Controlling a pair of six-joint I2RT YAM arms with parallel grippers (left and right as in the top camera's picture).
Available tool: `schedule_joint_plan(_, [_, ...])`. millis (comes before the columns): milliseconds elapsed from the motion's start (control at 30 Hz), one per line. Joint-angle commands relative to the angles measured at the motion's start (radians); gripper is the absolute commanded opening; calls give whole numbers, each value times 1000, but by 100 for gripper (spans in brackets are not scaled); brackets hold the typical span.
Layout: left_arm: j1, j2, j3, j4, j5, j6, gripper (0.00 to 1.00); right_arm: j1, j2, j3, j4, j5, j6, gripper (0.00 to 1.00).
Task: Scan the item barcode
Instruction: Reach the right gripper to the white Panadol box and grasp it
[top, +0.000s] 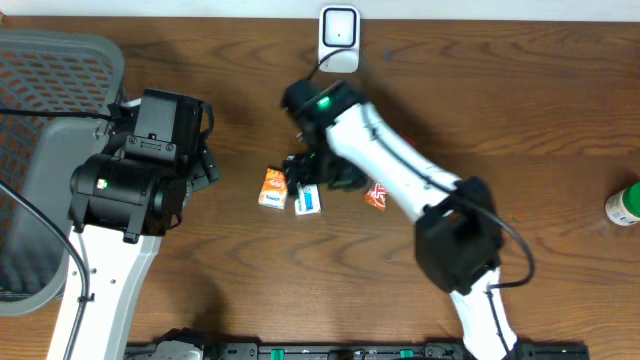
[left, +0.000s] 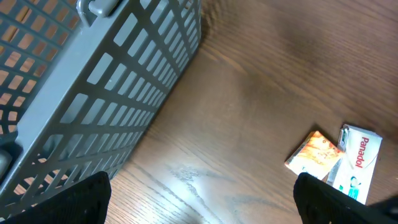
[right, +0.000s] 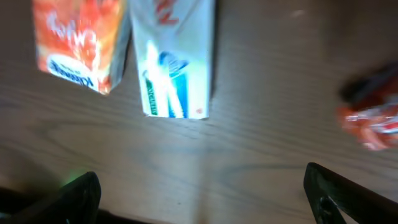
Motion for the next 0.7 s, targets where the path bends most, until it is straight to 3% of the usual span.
schedule_joint_plan(0, [5, 5, 0, 0, -13, 10, 94, 51, 53, -4, 2, 90, 70, 99])
schedule_joint_plan(433, [5, 5, 0, 0, -13, 10, 94, 103, 182, -5, 113, 222, 103, 98])
schedule_joint_plan(567, [5, 5, 0, 0, -13, 10, 94, 102, 187, -5, 112, 294, 103, 86])
schedule_joint_plan(633, [5, 5, 0, 0, -13, 10, 94, 102, 187, -5, 105, 310, 99, 72])
schedule_joint_plan(667, [5, 5, 0, 0, -13, 10, 94, 102, 187, -5, 96, 312, 97, 69])
